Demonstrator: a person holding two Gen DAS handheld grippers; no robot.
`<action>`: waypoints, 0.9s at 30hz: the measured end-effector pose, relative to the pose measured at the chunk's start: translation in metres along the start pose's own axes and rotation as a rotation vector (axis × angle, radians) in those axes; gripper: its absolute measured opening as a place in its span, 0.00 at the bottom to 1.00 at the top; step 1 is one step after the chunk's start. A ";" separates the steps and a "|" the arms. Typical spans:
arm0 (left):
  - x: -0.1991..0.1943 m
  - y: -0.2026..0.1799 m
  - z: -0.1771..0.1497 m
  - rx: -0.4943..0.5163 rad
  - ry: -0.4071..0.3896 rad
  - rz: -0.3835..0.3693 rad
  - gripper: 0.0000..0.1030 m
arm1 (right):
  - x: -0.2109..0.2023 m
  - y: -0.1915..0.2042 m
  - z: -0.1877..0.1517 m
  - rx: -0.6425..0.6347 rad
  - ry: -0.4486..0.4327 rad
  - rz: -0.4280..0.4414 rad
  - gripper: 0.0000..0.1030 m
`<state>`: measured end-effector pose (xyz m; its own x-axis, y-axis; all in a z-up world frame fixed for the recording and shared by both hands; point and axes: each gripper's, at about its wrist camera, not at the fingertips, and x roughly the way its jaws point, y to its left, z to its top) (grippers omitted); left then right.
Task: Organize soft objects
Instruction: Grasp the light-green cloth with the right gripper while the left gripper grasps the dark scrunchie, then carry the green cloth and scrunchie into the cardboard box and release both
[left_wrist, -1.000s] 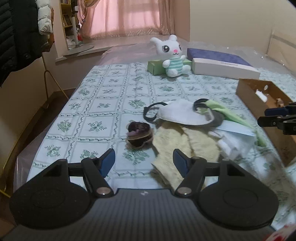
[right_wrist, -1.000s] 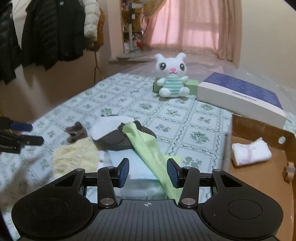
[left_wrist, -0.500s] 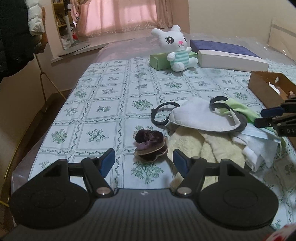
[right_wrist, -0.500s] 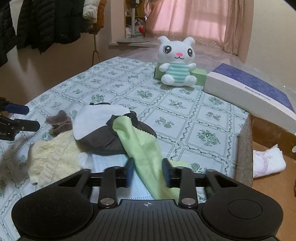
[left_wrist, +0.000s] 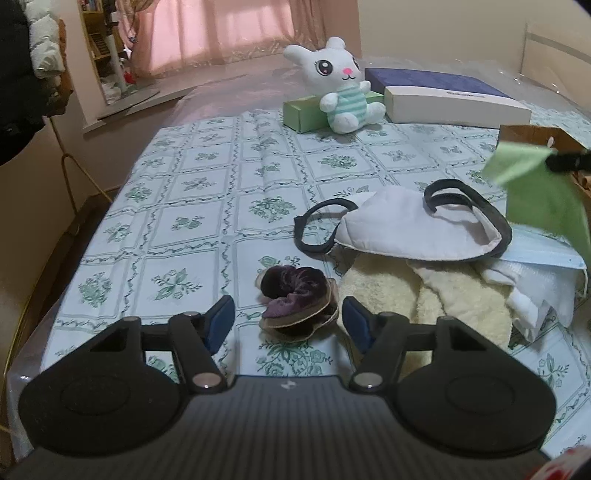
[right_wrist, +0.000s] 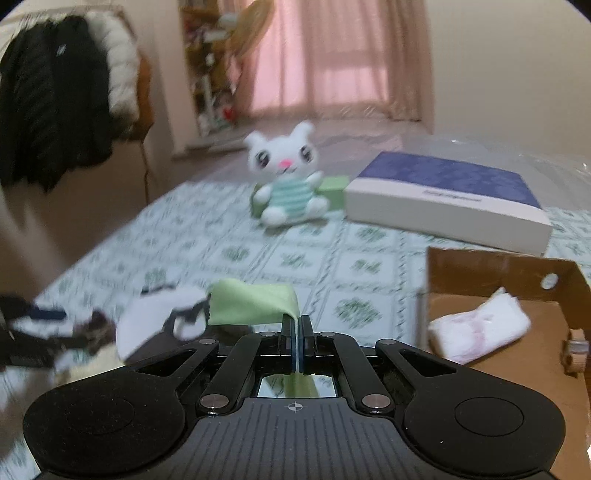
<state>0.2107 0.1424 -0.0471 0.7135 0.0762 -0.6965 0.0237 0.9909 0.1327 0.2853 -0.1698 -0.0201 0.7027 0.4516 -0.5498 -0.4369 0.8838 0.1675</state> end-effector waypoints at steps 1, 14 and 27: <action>0.002 0.000 0.000 0.004 -0.001 -0.005 0.56 | -0.003 -0.004 0.002 0.015 -0.007 -0.004 0.01; 0.020 -0.012 -0.002 0.075 -0.011 -0.020 0.10 | -0.032 -0.028 0.008 0.096 -0.046 -0.001 0.01; -0.037 -0.014 0.021 0.045 -0.105 -0.003 0.09 | -0.084 -0.032 0.023 0.138 -0.121 0.059 0.01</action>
<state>0.1986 0.1230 -0.0085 0.7828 0.0587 -0.6195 0.0559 0.9849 0.1640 0.2531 -0.2336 0.0394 0.7442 0.5069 -0.4351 -0.4038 0.8602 0.3115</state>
